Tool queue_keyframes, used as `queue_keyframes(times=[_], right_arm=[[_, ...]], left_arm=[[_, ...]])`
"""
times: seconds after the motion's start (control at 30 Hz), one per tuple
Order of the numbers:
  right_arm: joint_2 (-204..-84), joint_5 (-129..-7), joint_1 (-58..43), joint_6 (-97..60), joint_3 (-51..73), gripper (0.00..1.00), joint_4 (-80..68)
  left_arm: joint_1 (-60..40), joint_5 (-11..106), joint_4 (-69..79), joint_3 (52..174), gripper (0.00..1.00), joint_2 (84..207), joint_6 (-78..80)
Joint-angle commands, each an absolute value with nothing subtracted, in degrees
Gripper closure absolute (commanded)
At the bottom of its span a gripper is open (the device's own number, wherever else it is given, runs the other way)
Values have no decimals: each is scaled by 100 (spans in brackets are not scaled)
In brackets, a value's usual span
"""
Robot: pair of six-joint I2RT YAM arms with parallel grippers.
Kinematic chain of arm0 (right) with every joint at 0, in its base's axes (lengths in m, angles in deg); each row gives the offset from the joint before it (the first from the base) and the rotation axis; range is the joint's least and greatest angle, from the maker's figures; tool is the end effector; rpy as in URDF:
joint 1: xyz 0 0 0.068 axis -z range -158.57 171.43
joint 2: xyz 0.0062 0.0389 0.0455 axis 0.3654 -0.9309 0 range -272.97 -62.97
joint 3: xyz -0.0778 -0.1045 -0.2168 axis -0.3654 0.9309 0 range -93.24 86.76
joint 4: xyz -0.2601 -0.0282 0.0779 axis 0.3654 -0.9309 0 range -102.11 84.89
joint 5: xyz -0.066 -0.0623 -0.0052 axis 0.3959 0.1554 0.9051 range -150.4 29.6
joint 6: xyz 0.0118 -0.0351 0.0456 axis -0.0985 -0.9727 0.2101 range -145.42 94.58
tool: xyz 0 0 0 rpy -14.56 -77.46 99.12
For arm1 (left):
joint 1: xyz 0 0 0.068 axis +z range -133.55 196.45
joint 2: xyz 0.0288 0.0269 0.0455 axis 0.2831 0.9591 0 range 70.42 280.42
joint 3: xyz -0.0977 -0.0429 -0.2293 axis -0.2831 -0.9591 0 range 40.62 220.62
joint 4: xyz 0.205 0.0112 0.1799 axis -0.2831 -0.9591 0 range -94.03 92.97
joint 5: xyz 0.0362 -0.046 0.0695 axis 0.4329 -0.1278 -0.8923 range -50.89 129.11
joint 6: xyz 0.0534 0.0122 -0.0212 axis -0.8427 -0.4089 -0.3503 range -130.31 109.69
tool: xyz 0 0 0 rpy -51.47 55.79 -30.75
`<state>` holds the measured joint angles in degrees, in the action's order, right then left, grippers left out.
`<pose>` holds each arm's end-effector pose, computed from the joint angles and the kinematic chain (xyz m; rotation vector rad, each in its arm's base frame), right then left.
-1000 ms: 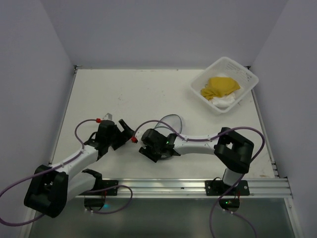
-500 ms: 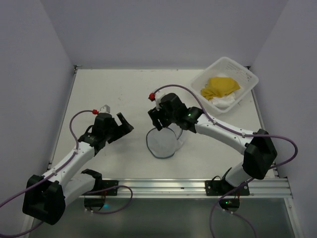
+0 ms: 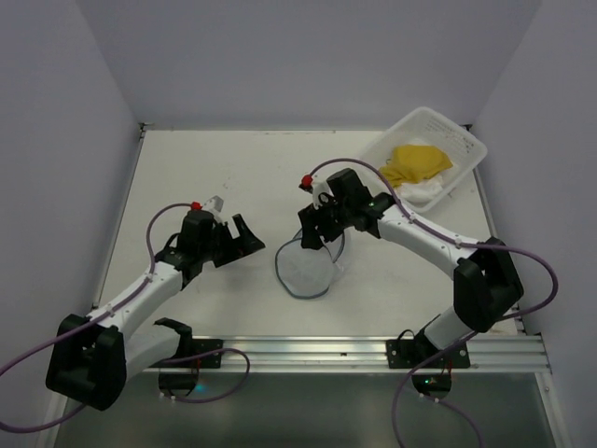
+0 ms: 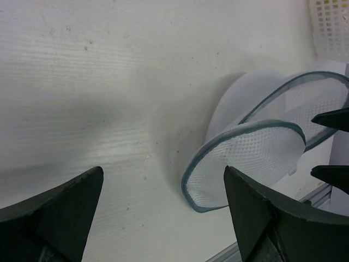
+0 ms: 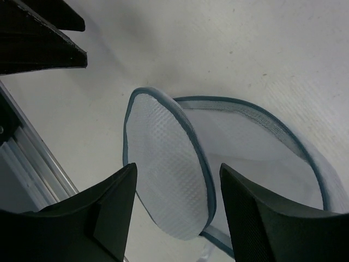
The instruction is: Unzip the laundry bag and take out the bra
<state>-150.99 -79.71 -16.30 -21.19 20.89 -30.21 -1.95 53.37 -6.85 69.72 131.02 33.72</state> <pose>0.2681 0.2253 0.2315 -0.8665 2.3105 0.7361 0.2223 -0.0850 0.1662 -0.4017 2.3807 -0.8231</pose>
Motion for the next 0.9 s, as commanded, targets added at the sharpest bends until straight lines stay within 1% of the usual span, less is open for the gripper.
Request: queue_keyframes(times=[0.0, 0.17, 0.23, 0.27, 0.3, 0.37, 0.4, 0.5, 0.67, 0.87], right_arm=[[-15480, -8623, -1487, -2305, 1918, 36, -3060], [-15902, -8685, -1417, -2428, 1750, 39, -3068], [-15999, -8729, -1417, -2454, 1689, 45, -3068], [-16017, -8790, -1416, -2454, 1654, 50, -3077], [-15982, -8878, -1408, -2454, 1601, 61, -3112], [-15860, -8966, -1408, -2428, 1583, 75, -3112], [-15789, -9010, -1408, -2411, 1557, 87, -3121], [-15500, -9037, -1390, -2297, 1530, 100, -3148], [-14964, -9282, -1153, -1902, 1705, 100, -3007], [-14304, -9519, -758, -1252, 2425, 100, -2174]], left_arm=[[-157, 5712, -327, 6980, 6, 13238, 3144], [-157, 5800, -256, 6953, 7, 13318, 3100], [-157, 5818, -256, 6945, 7, 13344, 3082], [-157, 5818, -256, 6945, 7, 13353, 3073], [-157, 5827, -256, 6936, 7, 13353, 3064], [-157, 5844, -256, 6945, 8, 13362, 3047], [-157, 5844, -248, 6945, 8, 13370, 3047], [-157, 5906, -186, 6945, 8, 13414, 3055], [-157, 6011, -72, 6980, 8, 13528, 3073], [-157, 6081, -10, 7015, 8, 13608, 3091]])
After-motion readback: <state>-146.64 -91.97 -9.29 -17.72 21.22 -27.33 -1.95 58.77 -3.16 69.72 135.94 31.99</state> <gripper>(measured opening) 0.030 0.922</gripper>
